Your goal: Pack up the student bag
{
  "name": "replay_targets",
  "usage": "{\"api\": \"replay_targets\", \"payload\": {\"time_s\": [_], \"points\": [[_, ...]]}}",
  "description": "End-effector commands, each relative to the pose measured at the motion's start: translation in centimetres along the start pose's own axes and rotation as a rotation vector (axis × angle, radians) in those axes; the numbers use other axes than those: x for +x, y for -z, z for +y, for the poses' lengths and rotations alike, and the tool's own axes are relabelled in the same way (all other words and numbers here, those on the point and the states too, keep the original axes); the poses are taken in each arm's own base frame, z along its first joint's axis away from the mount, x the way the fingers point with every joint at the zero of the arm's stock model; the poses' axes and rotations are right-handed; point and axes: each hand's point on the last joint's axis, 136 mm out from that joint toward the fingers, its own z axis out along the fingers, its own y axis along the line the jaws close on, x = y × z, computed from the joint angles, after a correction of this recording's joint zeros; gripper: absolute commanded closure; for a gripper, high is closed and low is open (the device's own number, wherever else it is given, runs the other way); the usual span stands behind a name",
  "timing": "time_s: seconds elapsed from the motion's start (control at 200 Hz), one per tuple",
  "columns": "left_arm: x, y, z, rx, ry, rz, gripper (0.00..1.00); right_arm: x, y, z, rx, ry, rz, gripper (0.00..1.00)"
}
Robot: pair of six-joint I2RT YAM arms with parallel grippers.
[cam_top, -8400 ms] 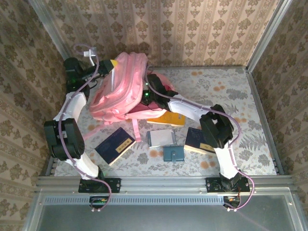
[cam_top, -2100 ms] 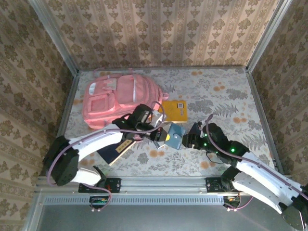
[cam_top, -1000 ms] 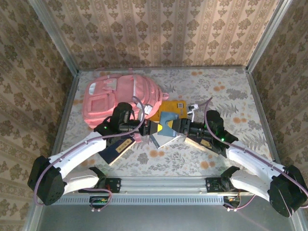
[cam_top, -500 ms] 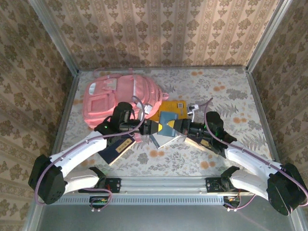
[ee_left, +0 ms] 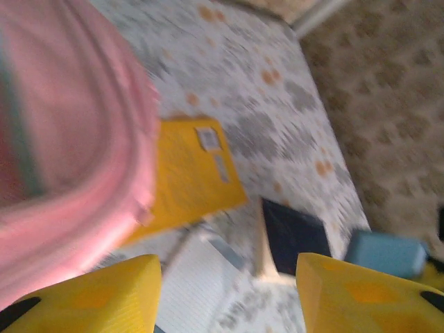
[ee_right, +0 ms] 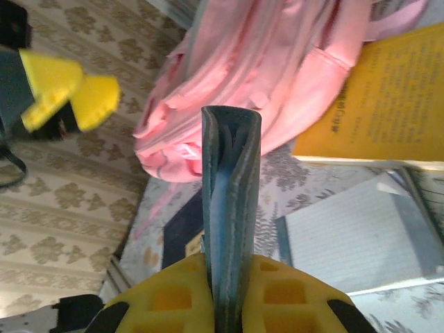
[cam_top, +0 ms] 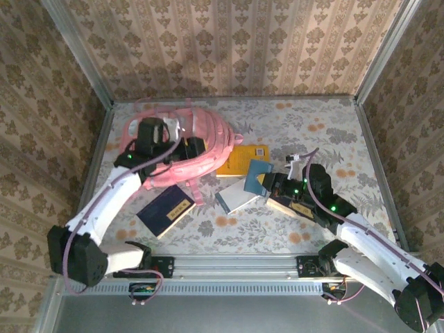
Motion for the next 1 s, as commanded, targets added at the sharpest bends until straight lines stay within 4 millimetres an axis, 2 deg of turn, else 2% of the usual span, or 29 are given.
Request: {"api": "replay_targets", "payload": {"time_s": [0.0,0.11,0.195,0.33,0.51,0.695,0.875,0.995], "points": [[-1.8,-1.1,3.8,-0.113,0.024,0.025,0.45,-0.2,0.1,-1.5,0.094,0.034,0.005,1.00],[-4.4,-2.7,6.2,-0.159,0.050,0.034,0.45,0.0,-0.2,-1.8,0.101,0.037,0.017,1.00],[-6.0,-4.0,7.1,-0.138,0.080,0.038,0.46,0.0,-0.2,-2.0,0.113,0.050,0.025,1.00],[-7.3,-6.0,8.2,-0.147,0.079,0.063,0.47,0.2,-0.5,-2.2,0.117,0.065,0.039,1.00],[-8.6,-7.8,8.7,-0.134,0.072,0.051,0.55,0.6,-1.2,-2.9,0.133,0.089,0.067,1.00],[-8.1,-9.9,8.8,-0.102,0.076,0.089,0.59,0.4,-1.5,-3.1,0.145,0.125,0.083,1.00],[-7.7,-11.3,7.9,-0.081,0.046,0.100,0.69,1.0,-2.1,-4.4,0.169,0.130,0.108,1.00],[-6.8,-12.2,8.4,-0.112,0.031,0.137,0.72,1.3,-2.2,-4.7,0.171,0.124,0.114,1.00]]}}
